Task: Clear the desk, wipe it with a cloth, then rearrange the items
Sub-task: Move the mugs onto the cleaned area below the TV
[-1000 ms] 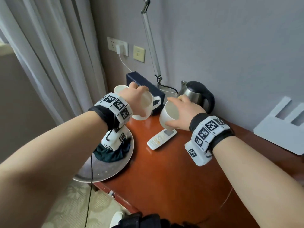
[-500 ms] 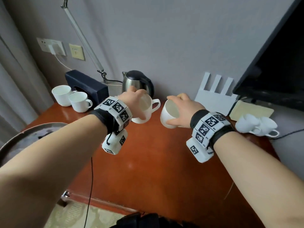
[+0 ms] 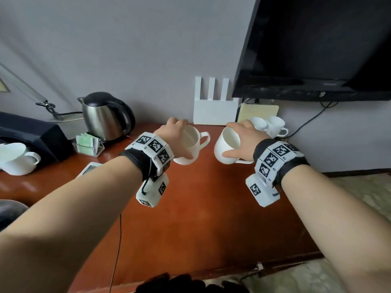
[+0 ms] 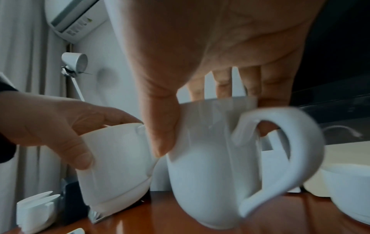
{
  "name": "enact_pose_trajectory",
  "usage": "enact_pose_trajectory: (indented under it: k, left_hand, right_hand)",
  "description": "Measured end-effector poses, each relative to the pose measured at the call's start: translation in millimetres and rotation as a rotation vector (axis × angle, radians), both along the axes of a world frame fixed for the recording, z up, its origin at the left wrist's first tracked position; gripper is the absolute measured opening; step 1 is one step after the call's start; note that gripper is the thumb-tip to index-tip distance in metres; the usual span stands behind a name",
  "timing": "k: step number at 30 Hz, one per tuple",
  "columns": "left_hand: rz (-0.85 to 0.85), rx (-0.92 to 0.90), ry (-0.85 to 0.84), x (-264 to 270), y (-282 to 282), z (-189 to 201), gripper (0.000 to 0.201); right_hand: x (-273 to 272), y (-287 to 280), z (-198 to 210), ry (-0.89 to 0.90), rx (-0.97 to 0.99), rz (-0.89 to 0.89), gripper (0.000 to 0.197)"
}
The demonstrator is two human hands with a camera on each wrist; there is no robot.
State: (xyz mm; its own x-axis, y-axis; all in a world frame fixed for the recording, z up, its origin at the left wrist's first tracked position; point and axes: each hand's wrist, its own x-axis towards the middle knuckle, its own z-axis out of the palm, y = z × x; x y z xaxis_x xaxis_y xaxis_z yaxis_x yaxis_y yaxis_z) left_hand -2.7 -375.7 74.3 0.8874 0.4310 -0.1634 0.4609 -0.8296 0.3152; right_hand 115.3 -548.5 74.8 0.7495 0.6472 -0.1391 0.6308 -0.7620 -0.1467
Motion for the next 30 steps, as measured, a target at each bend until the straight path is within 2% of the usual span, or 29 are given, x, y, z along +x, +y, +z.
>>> enact_pose_trajectory:
  k: [9,15,22,30]
  left_hand:
    - [-0.033,-0.093,0.000,117,-75,-34,0.089]
    - [-0.027,-0.138,0.039,199,-113,-66,0.091]
    - [-0.074,-0.163,0.106,274,-139,-96,0.093]
    - [-0.146,-0.143,0.157,328,-151,-115,0.087]
  right_hand:
    - [117,-81,-24,0.024,-0.097,-0.067,0.084]
    - [204,-118,-51,0.086,-0.067,-0.097,0.080]
    - [279,-136,-90,0.151,-0.043,-0.132,0.087]
    - [325,-138,-118,0.168,-0.056,-0.062,0.083]
